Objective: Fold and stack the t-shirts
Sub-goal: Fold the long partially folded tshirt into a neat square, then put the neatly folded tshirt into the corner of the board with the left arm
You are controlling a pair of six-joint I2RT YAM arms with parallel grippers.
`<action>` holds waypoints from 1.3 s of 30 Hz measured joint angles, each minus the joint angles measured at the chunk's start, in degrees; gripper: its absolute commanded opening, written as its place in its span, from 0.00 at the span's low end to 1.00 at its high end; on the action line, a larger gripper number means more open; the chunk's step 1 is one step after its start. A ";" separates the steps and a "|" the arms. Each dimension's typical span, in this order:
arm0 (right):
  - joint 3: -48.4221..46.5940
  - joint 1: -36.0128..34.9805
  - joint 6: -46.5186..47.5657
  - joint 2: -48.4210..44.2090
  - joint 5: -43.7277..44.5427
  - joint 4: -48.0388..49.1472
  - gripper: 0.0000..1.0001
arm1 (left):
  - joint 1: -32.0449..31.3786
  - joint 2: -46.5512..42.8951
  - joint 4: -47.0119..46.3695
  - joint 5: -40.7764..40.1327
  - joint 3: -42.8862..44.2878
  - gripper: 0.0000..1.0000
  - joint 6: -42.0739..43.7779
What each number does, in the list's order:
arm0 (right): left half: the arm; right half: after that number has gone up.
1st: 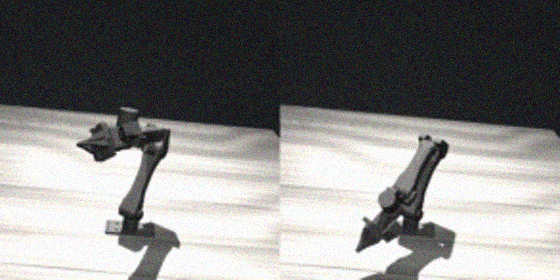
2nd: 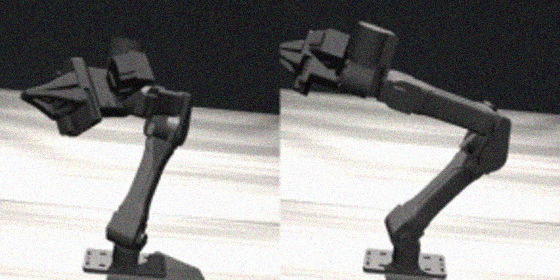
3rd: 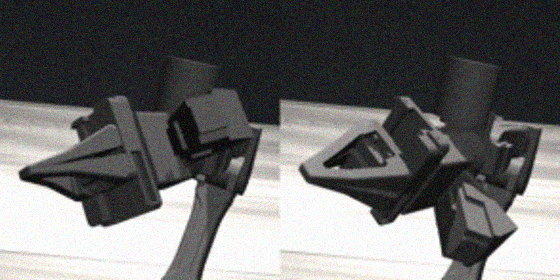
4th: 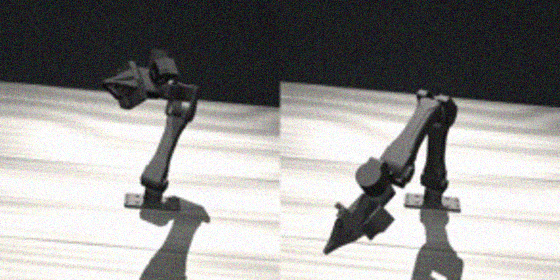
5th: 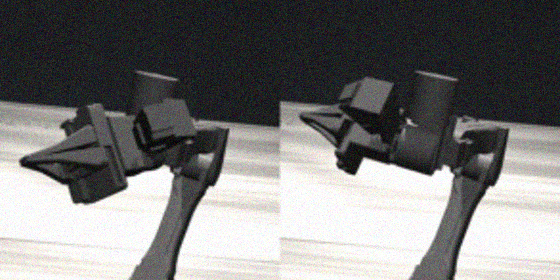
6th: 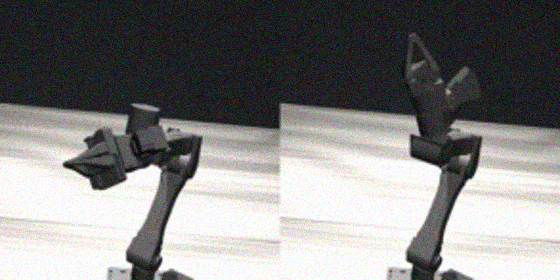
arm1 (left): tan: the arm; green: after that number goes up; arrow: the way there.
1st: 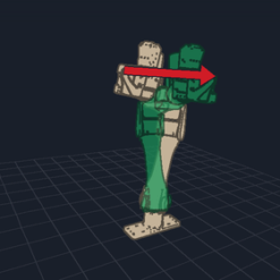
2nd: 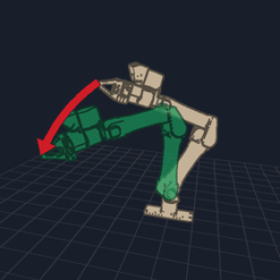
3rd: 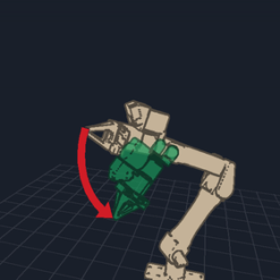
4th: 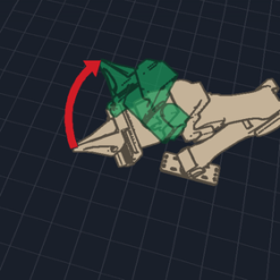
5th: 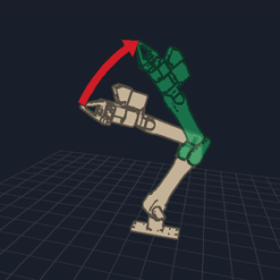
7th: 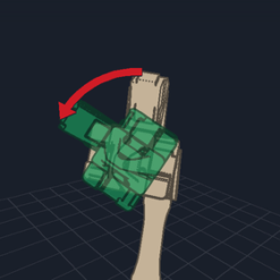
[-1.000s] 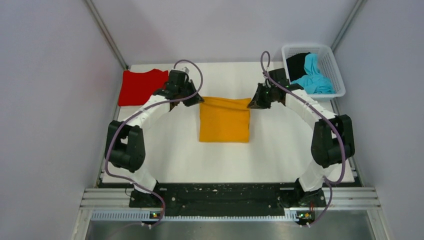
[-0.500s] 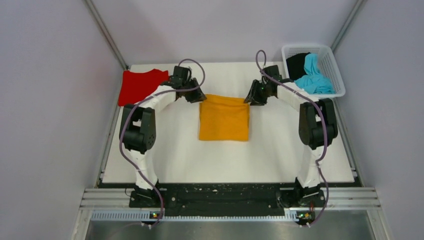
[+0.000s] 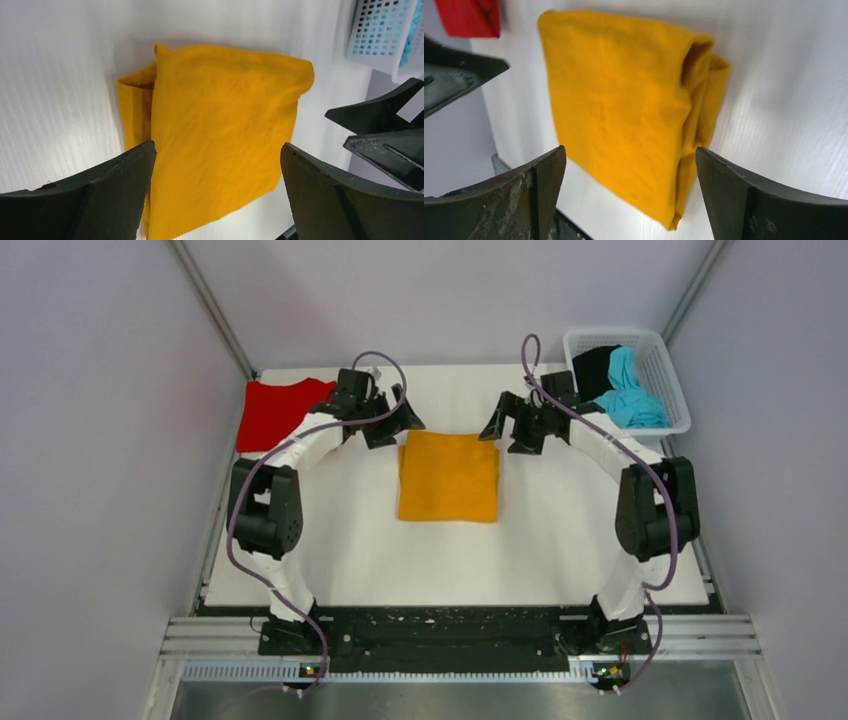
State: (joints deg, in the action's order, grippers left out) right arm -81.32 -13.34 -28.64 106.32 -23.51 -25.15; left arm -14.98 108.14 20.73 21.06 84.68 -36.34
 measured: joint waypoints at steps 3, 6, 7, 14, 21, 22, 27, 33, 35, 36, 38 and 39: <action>6.49 -0.26 -0.13 -5.79 -6.49 3.15 0.99 | -0.13 -2.58 -0.87 2.12 -3.54 0.99 0.15; 12.26 -0.66 -0.28 -10.40 -10.08 5.75 0.99 | -0.28 -4.70 -0.85 2.29 -7.43 0.99 1.70; 14.19 -0.76 -0.31 -11.91 -10.58 6.12 0.99 | -0.31 -5.14 -0.57 2.27 -8.52 0.99 2.56; 23.34 -0.79 0.61 -21.44 -8.98 5.03 0.99 | -0.44 -4.04 1.38 1.75 -10.27 0.96 7.87; 26.12 -0.79 2.12 -31.04 -1.86 1.40 0.99 | -1.33 1.90 1.62 -0.04 -9.68 0.88 9.03; 26.29 -0.81 2.34 -32.28 -0.85 1.01 0.99 | -1.55 2.97 1.62 -0.39 -9.33 0.88 9.01; 27.50 -0.79 3.19 -35.93 2.97 -0.83 0.99 | -3.19 6.21 1.97 -3.41 -5.29 0.75 8.24; 28.46 -0.81 4.13 -37.99 6.58 -3.21 0.99 | -7.17 9.31 5.07 -10.71 -0.46 0.52 7.54; 28.46 -0.81 4.52 -38.47 7.23 -3.50 0.99 | -8.66 10.34 6.58 -13.81 1.20 0.43 7.23; 28.46 -0.81 4.68 -38.73 7.54 -3.65 0.99 | -9.40 10.88 7.58 -15.67 2.27 0.36 7.19; 28.46 -0.79 4.98 -39.23 8.22 -3.93 0.99 | -10.95 12.33 9.79 -19.45 4.72 0.15 6.73; 28.46 -0.79 5.11 -39.47 8.63 -4.04 0.99 | -11.63 13.00 10.58 -20.68 5.73 0.03 6.36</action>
State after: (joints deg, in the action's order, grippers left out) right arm -52.86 -14.13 -23.53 66.85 -14.87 -29.19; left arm -26.61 121.14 31.31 0.38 90.41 -29.98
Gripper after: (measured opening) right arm 0.985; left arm 0.323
